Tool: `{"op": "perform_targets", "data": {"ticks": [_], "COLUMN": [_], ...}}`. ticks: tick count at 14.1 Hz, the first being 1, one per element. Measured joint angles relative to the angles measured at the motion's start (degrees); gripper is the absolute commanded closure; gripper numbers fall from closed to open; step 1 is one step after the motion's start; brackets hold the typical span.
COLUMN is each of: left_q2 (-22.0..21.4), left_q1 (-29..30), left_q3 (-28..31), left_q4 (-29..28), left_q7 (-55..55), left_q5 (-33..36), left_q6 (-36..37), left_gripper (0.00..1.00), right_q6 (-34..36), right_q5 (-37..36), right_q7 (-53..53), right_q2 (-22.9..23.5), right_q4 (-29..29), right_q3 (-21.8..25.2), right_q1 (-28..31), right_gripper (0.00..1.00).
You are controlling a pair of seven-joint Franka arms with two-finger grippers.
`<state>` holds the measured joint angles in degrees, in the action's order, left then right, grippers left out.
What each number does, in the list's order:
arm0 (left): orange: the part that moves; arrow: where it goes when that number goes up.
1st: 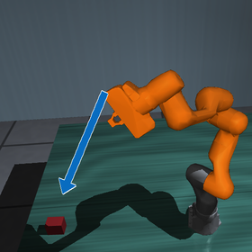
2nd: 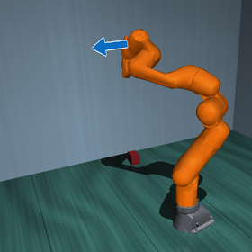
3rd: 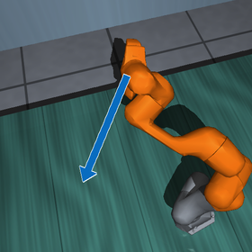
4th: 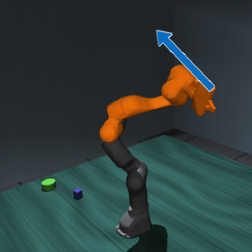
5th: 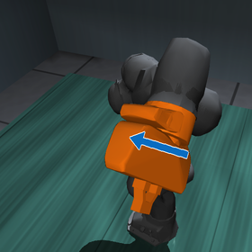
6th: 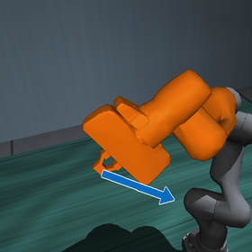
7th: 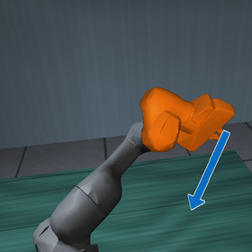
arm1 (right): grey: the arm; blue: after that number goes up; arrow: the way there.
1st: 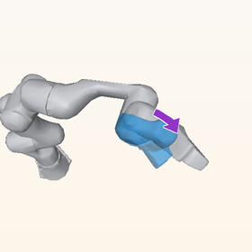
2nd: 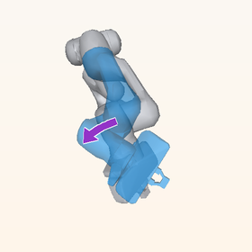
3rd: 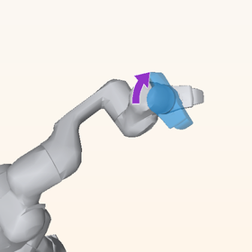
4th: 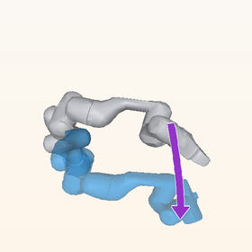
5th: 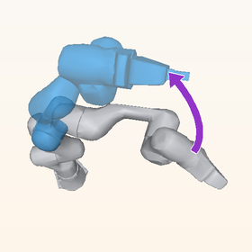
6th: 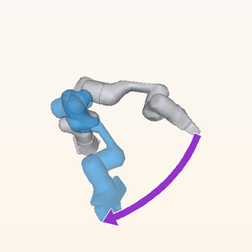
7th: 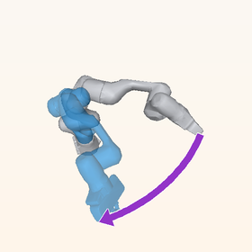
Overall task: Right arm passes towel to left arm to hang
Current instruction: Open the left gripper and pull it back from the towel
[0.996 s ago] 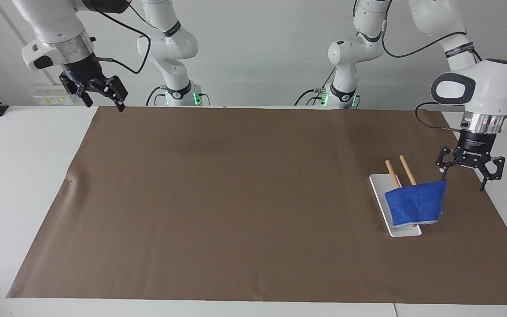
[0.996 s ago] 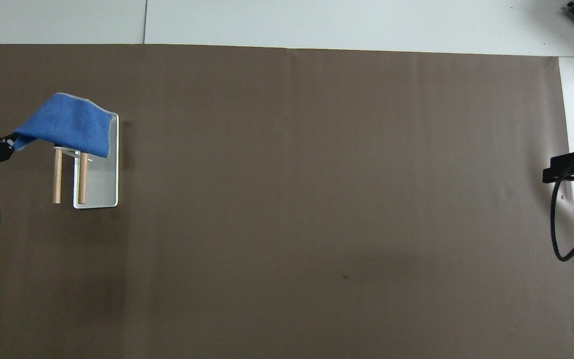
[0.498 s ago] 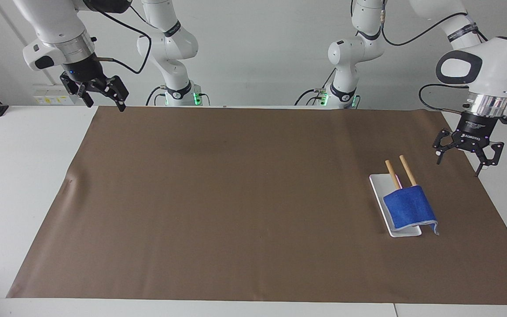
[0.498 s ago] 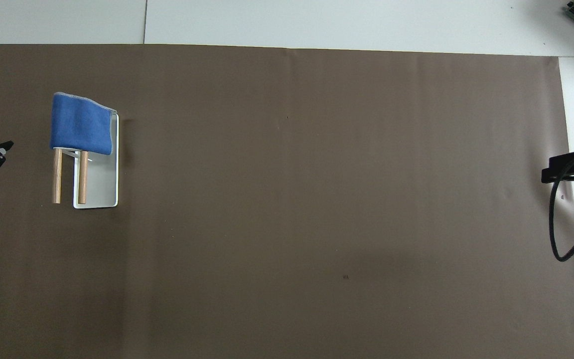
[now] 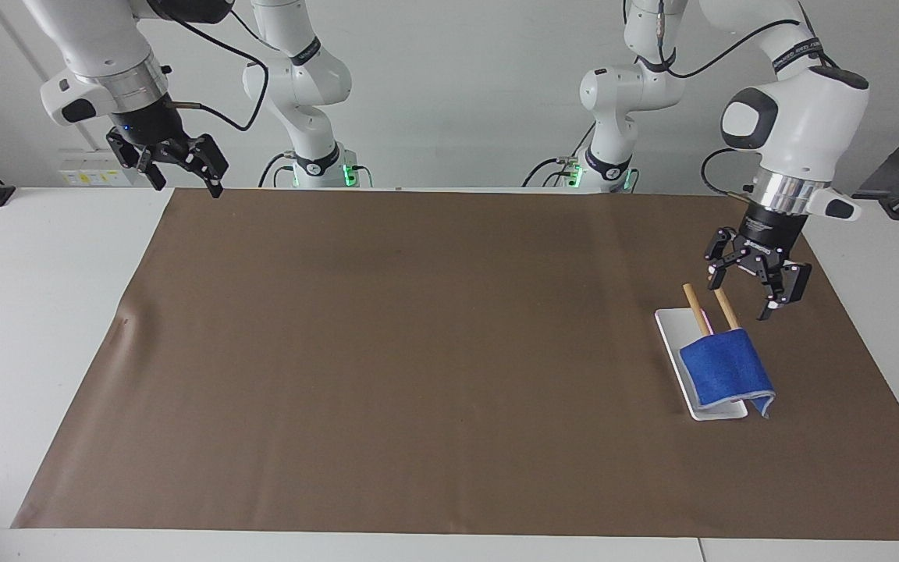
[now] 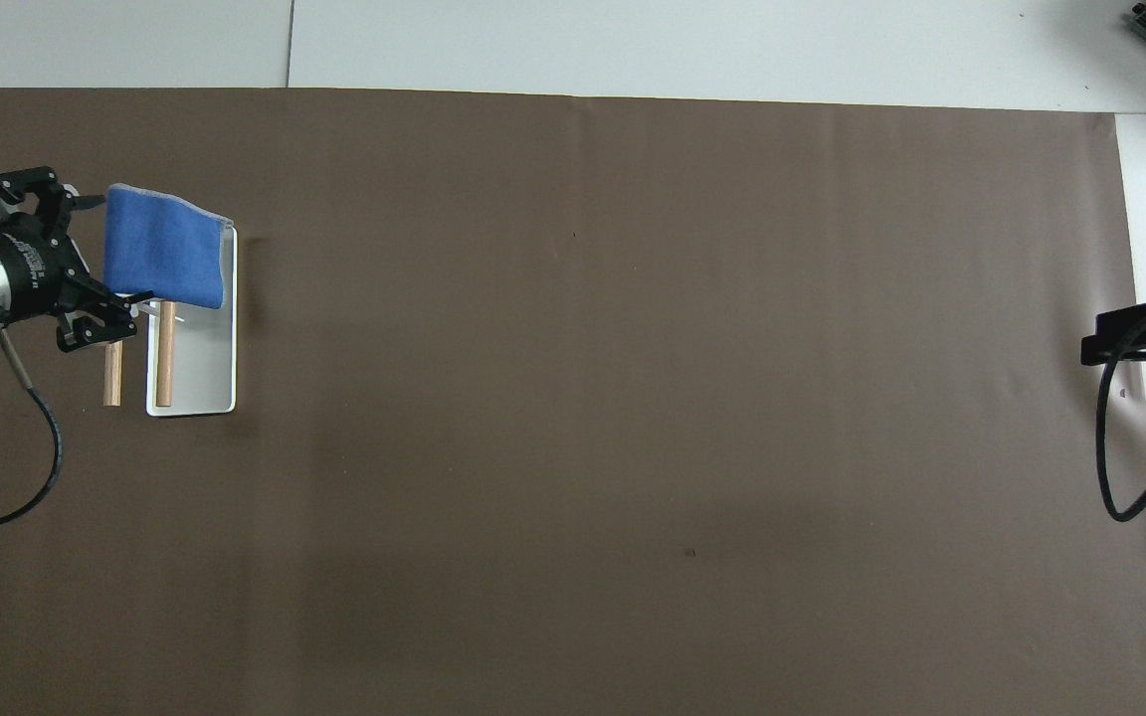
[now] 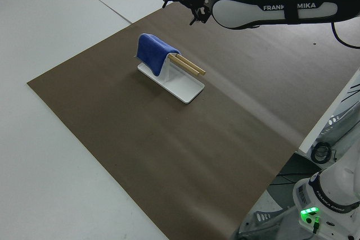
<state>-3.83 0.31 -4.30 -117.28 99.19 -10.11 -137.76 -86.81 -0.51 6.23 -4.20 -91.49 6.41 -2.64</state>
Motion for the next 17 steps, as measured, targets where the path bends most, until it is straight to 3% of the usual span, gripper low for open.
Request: {"op": "perform_targets", "data": {"ticks": [6,13,17], "left_q2": [-1.4,-1.5,2.1], "left_q1": [-5.3,-5.2,-5.2], "left_q3": [0.0,1.1,1.3], "left_q4": [2.7,14.3,24.1], "left_q7": [-20.4,-60.2,-81.9], "left_q5": [1.9,5.4,8.9], "left_q6": [6.5,18.9,28.6], "left_gripper": [0.00,0.00,0.00], "right_q6": [0.0,0.0,0.5], "right_q5": [0.0,0.0,0.0], "right_q7": [0.0,0.0,0.0], "right_q2": [0.0,0.0,-0.3], "right_q4": [0.0,0.2,0.7], "right_q3": [0.0,0.0,0.0], "right_q1": [0.0,0.0,0.0], "right_gripper": [0.00,0.00,0.00]}}
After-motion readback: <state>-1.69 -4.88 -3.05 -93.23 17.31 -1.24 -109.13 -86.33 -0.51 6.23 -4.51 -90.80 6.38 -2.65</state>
